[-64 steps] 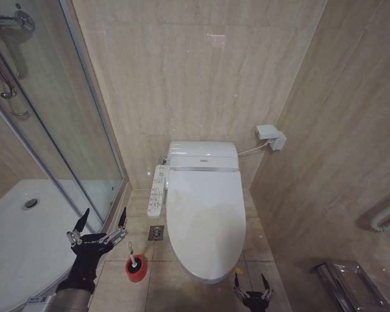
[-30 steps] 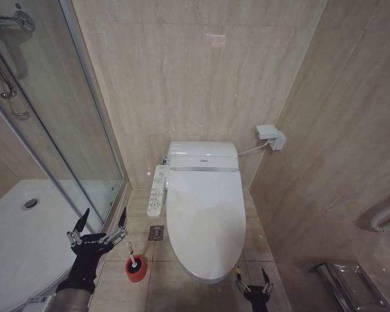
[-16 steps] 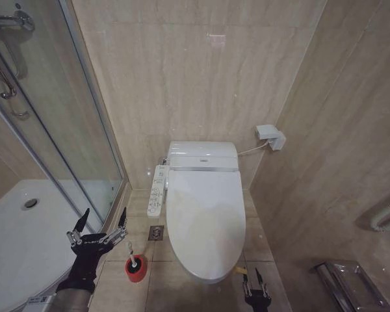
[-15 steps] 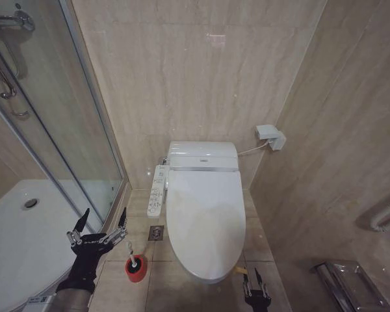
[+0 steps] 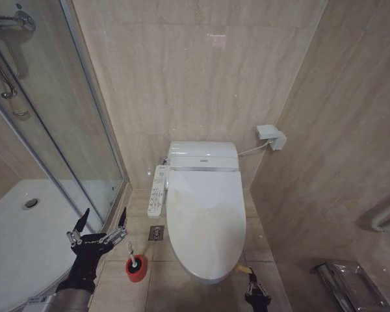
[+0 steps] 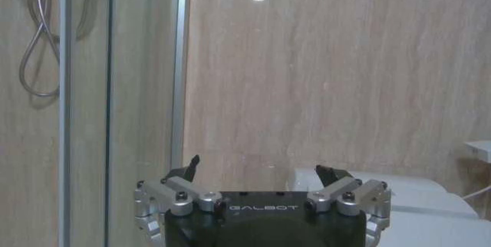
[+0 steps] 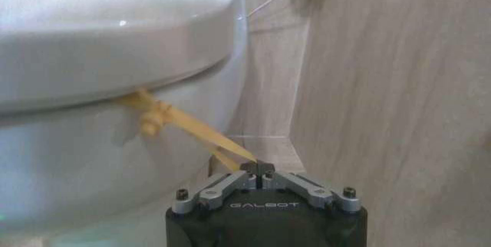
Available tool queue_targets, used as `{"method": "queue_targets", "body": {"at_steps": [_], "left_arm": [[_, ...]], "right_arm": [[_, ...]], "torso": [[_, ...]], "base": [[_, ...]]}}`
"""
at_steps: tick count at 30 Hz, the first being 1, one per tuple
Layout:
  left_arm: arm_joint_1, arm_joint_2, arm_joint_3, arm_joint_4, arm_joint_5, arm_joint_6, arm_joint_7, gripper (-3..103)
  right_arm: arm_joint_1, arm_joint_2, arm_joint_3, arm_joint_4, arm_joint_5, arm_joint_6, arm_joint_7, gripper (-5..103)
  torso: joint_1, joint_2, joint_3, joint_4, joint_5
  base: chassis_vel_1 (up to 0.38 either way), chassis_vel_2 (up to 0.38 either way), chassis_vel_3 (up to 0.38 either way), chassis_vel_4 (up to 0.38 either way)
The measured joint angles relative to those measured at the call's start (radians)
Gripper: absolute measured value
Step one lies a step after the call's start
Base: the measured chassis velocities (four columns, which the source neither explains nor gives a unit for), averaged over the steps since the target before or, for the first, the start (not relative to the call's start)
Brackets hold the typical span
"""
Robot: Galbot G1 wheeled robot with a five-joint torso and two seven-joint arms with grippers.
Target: Open the toilet lid, clean the toilet bowl with a toilet brush, close the toilet lid, and flush.
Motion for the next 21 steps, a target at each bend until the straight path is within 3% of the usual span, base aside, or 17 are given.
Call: {"method": "queue_targets", "body": {"at_steps": [6, 11, 14, 18, 21], "left_arm": [[0.000, 0.000, 0.000, 0.000, 0.000, 0.000, 0.000, 100], [0.000, 0.000, 0.000, 0.000, 0.000, 0.000, 0.000, 100], [0.000, 0.000, 0.000, 0.000, 0.000, 0.000, 0.000, 100], [0.000, 0.000, 0.000, 0.000, 0.000, 0.000, 0.000, 100], [0.000, 0.000, 0.000, 0.000, 0.000, 0.000, 0.000, 100]], "right_arm": [[-0.125, -0.057, 0.054, 0.220, 0.167, -0.031, -0.051, 0], [-0.198, -0.086, 0.124, 0.382, 0.251, -0.051, -0.093, 0], [-0.256, -0.096, 0.196, 0.577, 0.376, -0.110, -0.119, 0], [-0.273, -0.104, 0.229, 0.695, 0.456, -0.162, -0.124, 0], [-0.232, -0.129, 0.272, 0.840, 0.557, -0.257, -0.122, 0]], "torso": [[0.000, 0.000, 0.000, 0.0003, 0.0007], [0.000, 0.000, 0.000, 0.0010, 0.0012], [0.000, 0.000, 0.000, 0.0003, -0.0003], [0.000, 0.000, 0.000, -0.0002, -0.0005], [0.000, 0.000, 0.000, -0.0008, -0.0012]], "base": [[0.000, 0.000, 0.000, 0.000], [0.000, 0.000, 0.000, 0.000], [0.000, 0.000, 0.000, 0.000], [0.000, 0.000, 0.000, 0.000], [0.000, 0.000, 0.000, 0.000]]}}
